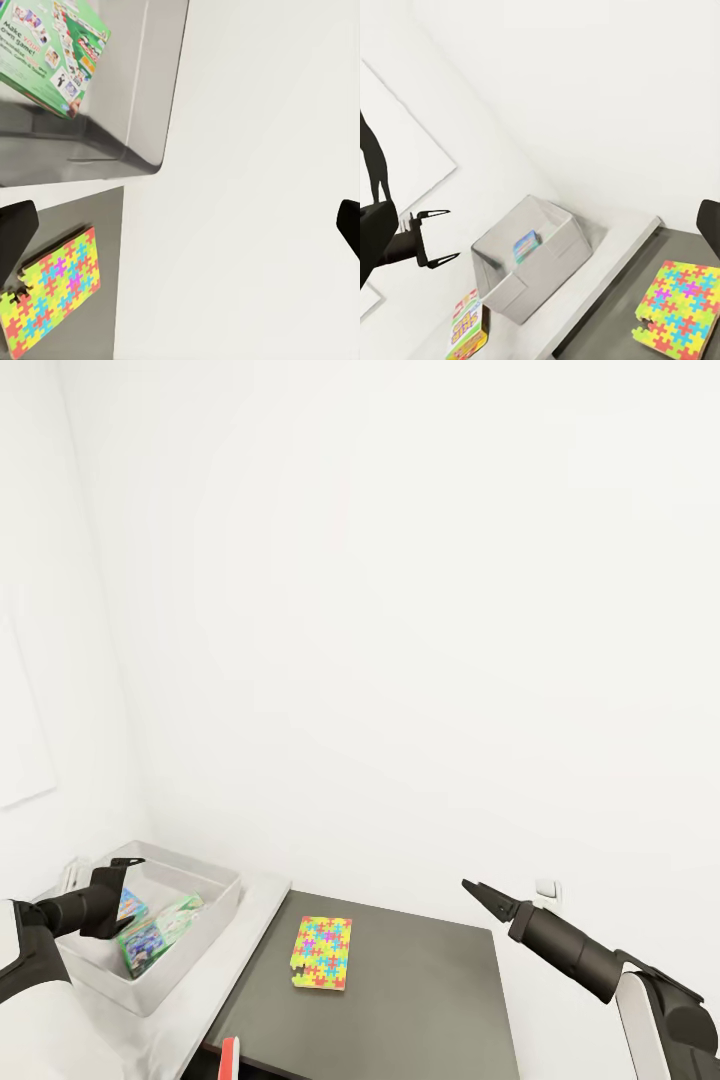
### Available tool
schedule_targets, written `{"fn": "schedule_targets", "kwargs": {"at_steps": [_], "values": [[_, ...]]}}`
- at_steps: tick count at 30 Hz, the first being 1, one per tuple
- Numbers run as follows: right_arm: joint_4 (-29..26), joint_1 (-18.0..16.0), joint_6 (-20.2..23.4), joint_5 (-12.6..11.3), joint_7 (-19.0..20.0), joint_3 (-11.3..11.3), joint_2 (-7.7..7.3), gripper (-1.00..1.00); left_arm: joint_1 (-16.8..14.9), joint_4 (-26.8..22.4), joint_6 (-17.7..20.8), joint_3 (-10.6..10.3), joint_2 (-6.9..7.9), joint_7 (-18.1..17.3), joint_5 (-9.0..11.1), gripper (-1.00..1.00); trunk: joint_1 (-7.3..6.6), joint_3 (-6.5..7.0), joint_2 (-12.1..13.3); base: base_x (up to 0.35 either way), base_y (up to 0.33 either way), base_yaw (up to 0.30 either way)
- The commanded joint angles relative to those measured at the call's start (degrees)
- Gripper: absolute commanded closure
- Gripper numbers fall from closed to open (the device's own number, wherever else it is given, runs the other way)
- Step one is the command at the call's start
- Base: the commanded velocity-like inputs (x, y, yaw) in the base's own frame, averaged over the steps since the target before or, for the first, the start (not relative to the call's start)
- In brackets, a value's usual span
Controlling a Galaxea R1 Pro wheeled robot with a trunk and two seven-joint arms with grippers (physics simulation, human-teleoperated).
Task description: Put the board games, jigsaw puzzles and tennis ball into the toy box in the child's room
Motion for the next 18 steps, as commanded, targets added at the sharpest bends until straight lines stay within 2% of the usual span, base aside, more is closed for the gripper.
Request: {"fn": "schedule_targets", "kwargs": {"at_steps": [1, 18], "values": [[0.01, -0.03, 0.31, -0.14, 0.12, -0.09, 0.03, -1.00, -0.05, -0.03, 0.12, 0.10, 0.00, 0.57, 0.60, -1.00, 0.02, -0.03, -0.05, 0.000, 0.000, 0.000], [0.01, -0.03, 0.30, -0.13, 0.12, -0.08, 0.03, -1.00, -0.05, -0.05, 0.12, 0.11, 0.00, 0.52, 0.60, -1.00, 0.02, -0.03, -0.05, 0.000, 0.000, 0.000]]}}
